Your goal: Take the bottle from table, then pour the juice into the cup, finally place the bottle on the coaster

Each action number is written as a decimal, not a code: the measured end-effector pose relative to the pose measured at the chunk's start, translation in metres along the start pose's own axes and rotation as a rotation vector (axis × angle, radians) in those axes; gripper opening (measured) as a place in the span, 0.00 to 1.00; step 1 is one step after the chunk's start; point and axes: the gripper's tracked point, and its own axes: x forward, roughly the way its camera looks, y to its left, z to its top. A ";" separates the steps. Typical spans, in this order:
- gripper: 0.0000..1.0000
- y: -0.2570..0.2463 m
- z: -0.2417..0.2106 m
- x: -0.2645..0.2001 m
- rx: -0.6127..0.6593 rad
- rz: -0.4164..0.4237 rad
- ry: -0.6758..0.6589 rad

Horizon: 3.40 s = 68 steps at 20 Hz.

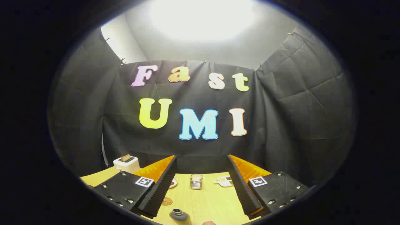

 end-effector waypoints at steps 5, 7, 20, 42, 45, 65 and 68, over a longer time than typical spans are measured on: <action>0.95 0.001 0.000 0.009 0.015 0.028 -0.003; 0.95 0.003 0.001 0.012 0.020 0.036 -0.003; 0.95 0.015 0.002 0.010 0.016 0.066 -0.012; 0.96 0.040 -0.091 0.002 0.059 0.186 0.031; 0.96 0.049 -0.121 -0.001 0.045 0.216 0.080; 0.96 0.072 -0.253 -0.017 0.028 0.304 0.309; 0.96 0.075 -0.267 -0.020 0.030 0.314 0.343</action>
